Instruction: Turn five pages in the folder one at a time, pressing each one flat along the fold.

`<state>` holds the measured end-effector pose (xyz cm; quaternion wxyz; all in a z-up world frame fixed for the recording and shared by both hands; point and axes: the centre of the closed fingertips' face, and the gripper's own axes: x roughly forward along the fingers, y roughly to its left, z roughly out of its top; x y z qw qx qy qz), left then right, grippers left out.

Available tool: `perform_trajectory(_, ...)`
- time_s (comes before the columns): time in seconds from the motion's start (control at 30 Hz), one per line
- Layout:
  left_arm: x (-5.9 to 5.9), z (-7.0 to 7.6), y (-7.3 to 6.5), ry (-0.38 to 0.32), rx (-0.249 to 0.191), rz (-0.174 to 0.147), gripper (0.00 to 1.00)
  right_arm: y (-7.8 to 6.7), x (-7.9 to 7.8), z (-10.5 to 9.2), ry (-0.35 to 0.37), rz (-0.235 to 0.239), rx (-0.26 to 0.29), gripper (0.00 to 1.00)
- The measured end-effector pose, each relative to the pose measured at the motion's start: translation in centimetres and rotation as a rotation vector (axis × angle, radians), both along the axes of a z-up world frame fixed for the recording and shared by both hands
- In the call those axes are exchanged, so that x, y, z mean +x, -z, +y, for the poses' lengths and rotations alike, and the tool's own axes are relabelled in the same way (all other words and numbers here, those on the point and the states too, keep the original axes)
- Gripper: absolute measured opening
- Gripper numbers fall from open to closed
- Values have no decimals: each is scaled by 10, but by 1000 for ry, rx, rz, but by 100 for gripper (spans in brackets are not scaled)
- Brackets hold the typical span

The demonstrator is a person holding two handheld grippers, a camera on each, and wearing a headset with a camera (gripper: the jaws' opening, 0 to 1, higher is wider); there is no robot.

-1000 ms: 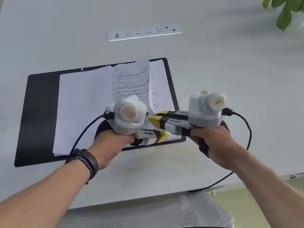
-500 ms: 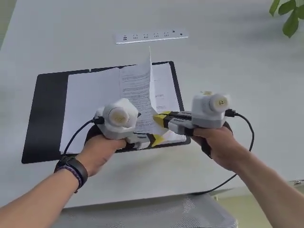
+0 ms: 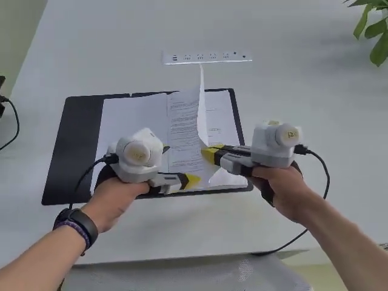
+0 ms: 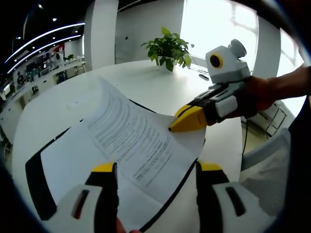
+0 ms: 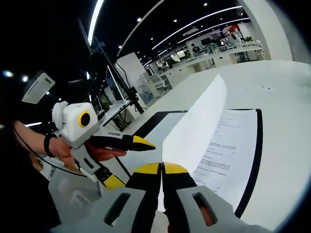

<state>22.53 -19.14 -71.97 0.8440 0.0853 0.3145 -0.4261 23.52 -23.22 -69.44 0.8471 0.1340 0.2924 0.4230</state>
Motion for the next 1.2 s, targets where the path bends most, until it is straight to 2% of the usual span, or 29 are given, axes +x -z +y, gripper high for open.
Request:
perform_trajectory(0.33, -1, 52, -12, -102, -18, -17, 65, -9, -3, 22, -19, -13, -10, 0)
perform_trajectory(0.6, -10, 82, -17, -136, -12, -34, 65, -18, 0, 38, -10, -18, 3, 0)
perform_trajectory(0.87, -13, 113, -25, -173, -15, -52, 66, -25, 4, 57, -3, -29, 24, 0)
perform_trajectory(1.03, -13, 131, -28, -202, -21, -62, 66, -28, 1, 75, -24, -37, 20, 0)
perform_trajectory(1.2, -19, 142, -33, -214, -24, -68, 66, -31, -1, 91, -33, -38, 25, 0)
